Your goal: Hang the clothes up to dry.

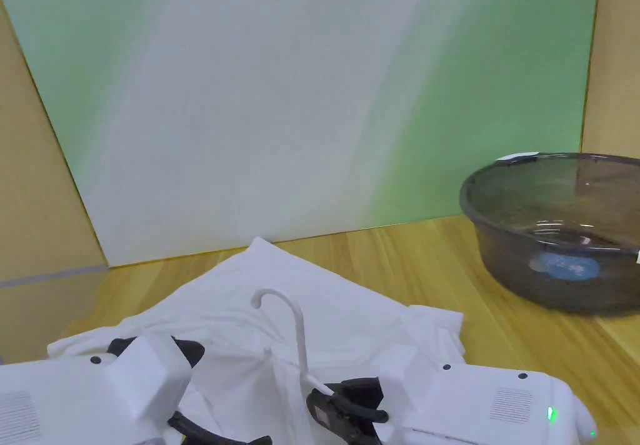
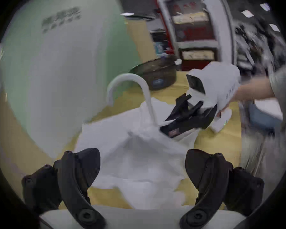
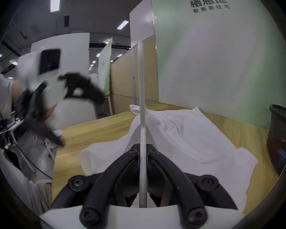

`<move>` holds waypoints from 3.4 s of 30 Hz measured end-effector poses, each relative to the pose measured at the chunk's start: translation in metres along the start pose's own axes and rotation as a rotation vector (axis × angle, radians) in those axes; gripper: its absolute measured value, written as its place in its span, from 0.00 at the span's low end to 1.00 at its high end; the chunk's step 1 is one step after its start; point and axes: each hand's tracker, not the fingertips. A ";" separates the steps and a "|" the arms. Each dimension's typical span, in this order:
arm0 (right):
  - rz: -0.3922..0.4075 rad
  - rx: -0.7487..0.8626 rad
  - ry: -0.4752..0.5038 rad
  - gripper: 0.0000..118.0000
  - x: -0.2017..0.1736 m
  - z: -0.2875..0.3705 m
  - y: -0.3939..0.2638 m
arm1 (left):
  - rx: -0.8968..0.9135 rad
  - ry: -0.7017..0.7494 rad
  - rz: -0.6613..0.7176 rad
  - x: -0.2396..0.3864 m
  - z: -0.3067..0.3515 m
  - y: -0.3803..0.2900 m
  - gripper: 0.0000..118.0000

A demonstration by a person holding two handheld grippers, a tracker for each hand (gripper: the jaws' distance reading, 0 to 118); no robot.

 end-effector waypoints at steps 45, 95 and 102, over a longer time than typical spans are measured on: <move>-0.062 -0.002 -0.424 0.59 -0.046 0.140 0.035 | -0.151 -0.582 -0.164 -0.033 -0.077 0.008 0.02; -0.406 -0.010 -0.745 0.01 -0.042 0.124 0.036 | -0.229 -0.529 -0.169 -0.028 -0.064 -0.001 0.02; -0.310 0.157 -0.591 0.01 -0.081 0.141 0.100 | -0.239 -0.507 -0.166 -0.031 -0.064 -0.001 0.02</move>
